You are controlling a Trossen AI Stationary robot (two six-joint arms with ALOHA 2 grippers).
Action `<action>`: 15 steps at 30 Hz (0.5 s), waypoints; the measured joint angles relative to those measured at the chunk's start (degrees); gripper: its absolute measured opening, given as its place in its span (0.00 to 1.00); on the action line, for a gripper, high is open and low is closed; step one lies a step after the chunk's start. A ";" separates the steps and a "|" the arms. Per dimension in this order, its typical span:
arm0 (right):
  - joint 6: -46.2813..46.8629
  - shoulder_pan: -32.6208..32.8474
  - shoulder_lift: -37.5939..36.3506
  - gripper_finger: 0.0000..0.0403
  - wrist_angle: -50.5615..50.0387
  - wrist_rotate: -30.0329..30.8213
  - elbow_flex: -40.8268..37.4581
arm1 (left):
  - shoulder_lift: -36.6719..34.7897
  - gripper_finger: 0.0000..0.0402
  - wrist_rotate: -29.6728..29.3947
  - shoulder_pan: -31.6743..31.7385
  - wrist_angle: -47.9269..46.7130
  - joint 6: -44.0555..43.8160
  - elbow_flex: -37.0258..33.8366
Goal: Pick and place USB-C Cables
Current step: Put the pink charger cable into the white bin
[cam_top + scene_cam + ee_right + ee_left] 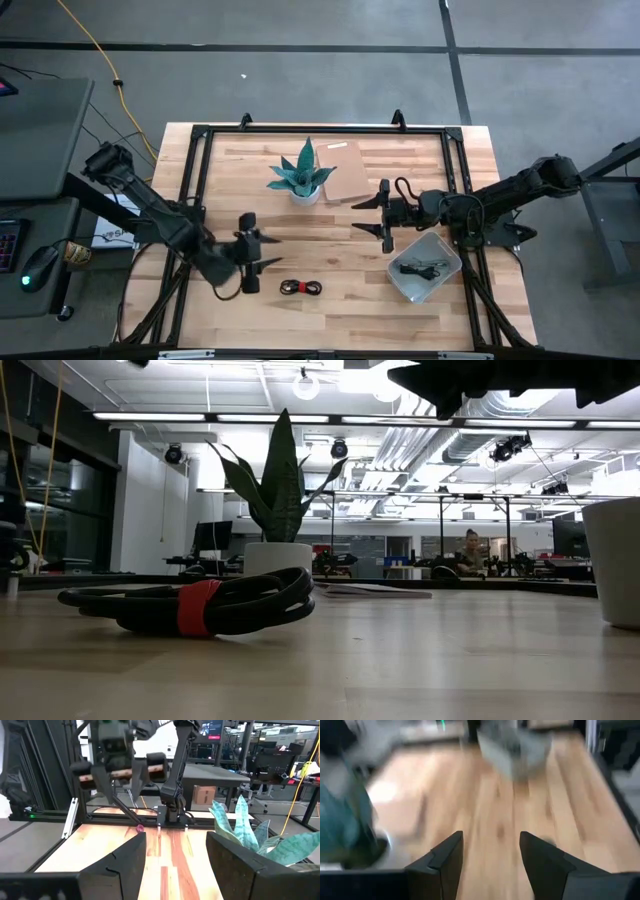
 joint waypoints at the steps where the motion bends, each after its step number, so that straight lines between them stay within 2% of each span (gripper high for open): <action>1: 0.00 0.00 0.00 0.49 -0.04 0.00 0.00 | 1.06 0.44 1.61 -0.07 -5.36 -4.16 1.68; 4: 0.00 0.00 0.00 0.49 -0.03 0.00 0.00 | 3.27 0.44 7.95 -0.30 -18.16 -16.76 4.89; 9: 0.02 0.00 0.00 0.49 -0.01 0.01 0.00 | 6.35 0.44 21.81 -0.24 -35.30 -33.89 5.26; 12: 0.02 0.00 0.00 0.49 -0.03 0.00 0.00 | 8.81 0.44 25.86 -0.92 -43.64 -39.83 5.25; 15: 0.02 0.00 0.02 0.49 -0.03 0.00 0.00 | 10.96 0.44 27.76 -2.12 -47.10 -41.58 5.23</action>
